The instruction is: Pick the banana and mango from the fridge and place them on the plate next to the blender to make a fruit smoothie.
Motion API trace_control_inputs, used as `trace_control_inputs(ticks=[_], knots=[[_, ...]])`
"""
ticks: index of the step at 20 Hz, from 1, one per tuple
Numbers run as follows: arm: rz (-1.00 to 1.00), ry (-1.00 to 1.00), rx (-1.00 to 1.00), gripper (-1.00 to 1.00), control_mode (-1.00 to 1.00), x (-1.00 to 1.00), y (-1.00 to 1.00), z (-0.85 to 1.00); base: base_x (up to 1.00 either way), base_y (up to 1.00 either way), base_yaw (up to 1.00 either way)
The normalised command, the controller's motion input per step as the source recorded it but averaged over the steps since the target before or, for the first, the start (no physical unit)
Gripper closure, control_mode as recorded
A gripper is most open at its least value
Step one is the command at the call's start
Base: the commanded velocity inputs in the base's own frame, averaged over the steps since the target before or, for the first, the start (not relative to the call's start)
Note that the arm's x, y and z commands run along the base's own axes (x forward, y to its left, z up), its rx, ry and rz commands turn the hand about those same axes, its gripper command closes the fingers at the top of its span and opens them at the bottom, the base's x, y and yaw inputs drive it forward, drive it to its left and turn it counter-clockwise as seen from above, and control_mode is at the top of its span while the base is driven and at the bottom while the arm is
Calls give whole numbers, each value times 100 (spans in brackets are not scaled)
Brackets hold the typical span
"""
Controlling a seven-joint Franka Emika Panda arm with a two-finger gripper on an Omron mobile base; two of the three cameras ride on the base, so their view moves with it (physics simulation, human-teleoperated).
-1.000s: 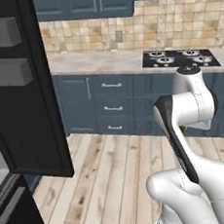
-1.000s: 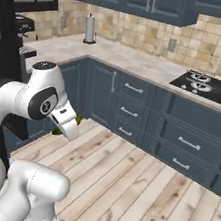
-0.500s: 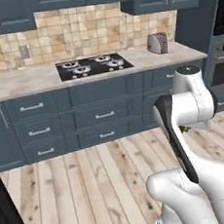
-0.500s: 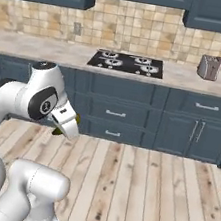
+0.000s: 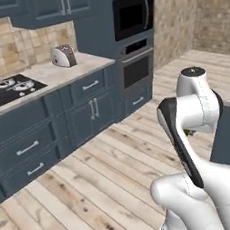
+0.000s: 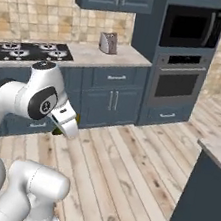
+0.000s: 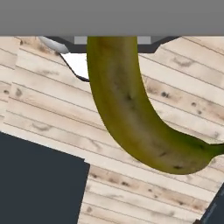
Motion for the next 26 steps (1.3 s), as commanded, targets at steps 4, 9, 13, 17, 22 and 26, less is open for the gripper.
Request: trace_control_inputs(ticks=[4,9,13,17,22,26], knots=[[0,0,0,100,100,0,0,0,13,0,-76],[0,0,0,100,100,0,0,0,34,-14,-68],[0,0,0,100,100,0,0,0,46,-23,-59],[0,0,0,100,100,0,0,0,70,21,-47],[0,0,0,100,100,0,0,0,99,98,-31],[0,0,0,100,100,0,0,0,99,100,-32]])
